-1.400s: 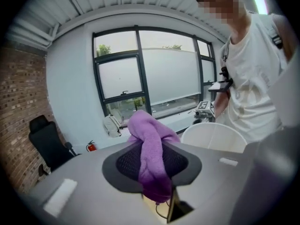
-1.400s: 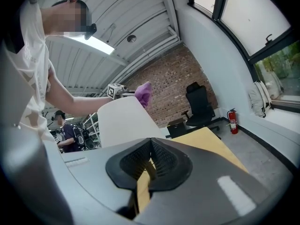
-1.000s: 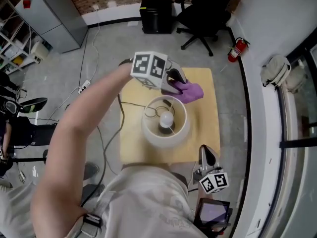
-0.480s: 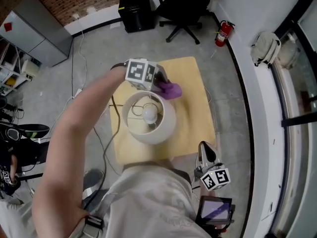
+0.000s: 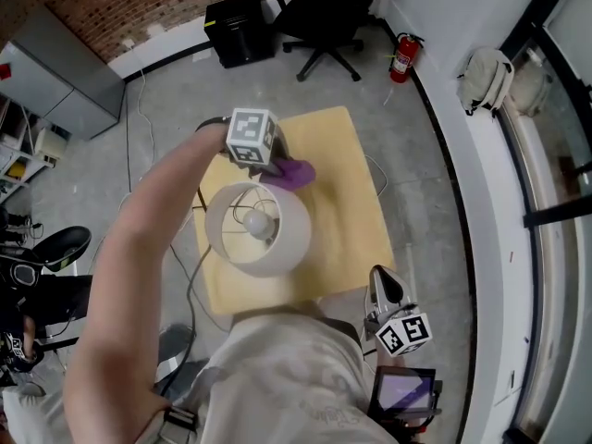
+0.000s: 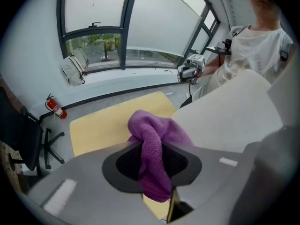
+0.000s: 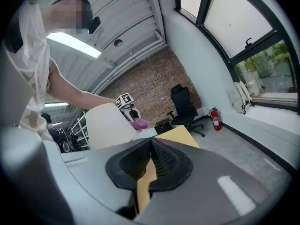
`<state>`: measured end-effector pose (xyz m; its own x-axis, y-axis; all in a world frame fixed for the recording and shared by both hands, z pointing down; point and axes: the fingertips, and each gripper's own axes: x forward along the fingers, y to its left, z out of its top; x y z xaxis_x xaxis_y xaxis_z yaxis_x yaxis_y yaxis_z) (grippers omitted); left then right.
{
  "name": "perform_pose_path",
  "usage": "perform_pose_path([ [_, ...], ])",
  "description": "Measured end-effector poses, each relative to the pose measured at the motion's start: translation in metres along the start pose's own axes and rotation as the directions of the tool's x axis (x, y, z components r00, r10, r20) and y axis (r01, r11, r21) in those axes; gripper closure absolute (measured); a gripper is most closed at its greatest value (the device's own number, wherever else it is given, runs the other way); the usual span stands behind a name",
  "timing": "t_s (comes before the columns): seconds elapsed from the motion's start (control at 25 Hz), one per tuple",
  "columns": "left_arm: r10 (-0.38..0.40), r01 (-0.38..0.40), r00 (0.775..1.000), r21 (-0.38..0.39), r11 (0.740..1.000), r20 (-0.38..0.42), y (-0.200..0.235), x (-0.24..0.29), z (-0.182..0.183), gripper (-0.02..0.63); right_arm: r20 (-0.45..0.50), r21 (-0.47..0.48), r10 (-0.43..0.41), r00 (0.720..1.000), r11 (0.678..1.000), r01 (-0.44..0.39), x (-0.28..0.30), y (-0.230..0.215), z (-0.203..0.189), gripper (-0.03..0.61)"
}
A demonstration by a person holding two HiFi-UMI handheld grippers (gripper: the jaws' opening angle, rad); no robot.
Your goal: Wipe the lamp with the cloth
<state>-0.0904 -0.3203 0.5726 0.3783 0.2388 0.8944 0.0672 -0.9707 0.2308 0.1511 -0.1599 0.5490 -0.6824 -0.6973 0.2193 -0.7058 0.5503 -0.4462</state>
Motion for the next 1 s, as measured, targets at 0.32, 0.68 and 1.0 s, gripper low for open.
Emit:
perform_pose_path([
  [0.32, -0.025, 0.008, 0.991, 0.125, 0.992, 0.13, -0.032, -0.102, 0.081, 0.512, -0.006, 0.019, 0.033, 0.999, 0.999, -0.033, 0.011, -0.011, -0.002, 0.565],
  [0.68, -0.075, 0.095, 0.994, 0.287, 0.953, -0.08, -0.079, -0.105, 0.106, 0.512, 0.027, 0.017, 0.066, 0.997, 0.998, -0.066, 0.019, 0.009, 0.007, 0.565],
  [1.0, -0.017, 0.125, 0.964, 0.398, 0.909, -0.264, -0.094, -0.087, 0.091, 0.514, 0.052, -0.046, 0.005, 0.999, 0.999, -0.002, -0.023, 0.053, 0.014, 0.565],
])
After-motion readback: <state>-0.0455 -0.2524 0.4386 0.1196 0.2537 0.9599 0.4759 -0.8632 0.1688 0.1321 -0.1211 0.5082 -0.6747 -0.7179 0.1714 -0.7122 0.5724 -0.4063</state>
